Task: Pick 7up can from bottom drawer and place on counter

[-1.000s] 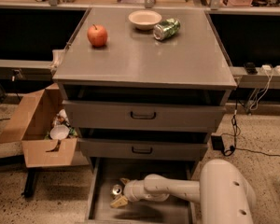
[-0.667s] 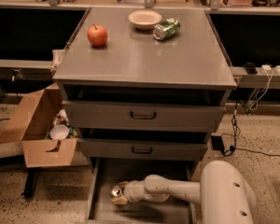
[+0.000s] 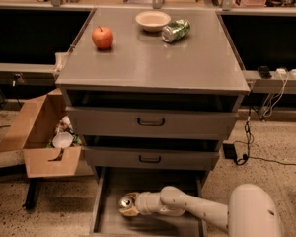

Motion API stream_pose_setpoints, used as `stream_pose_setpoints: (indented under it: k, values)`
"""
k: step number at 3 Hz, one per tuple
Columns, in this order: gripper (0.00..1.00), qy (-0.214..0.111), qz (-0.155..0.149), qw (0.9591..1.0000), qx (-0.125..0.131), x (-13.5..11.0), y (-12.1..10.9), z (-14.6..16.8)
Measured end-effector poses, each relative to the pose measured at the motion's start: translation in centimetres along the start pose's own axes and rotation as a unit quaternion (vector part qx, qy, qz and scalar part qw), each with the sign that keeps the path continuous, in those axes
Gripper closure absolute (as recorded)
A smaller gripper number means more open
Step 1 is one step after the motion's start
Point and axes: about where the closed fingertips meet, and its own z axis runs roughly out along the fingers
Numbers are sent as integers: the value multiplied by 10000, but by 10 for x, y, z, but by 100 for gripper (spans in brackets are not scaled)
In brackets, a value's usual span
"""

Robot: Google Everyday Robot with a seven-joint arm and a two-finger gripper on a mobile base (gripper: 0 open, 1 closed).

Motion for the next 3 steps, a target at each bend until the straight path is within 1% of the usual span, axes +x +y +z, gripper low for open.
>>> stream_pose_setpoints:
  k: [1,2,3]
  values:
    - [100,-494,-347,9981,-140,-33,4,-36]
    - [100,-894,-721,9932,-198,-66,11,-75]
    - [100,-902,-710,9932,-201,-65,11,-75]
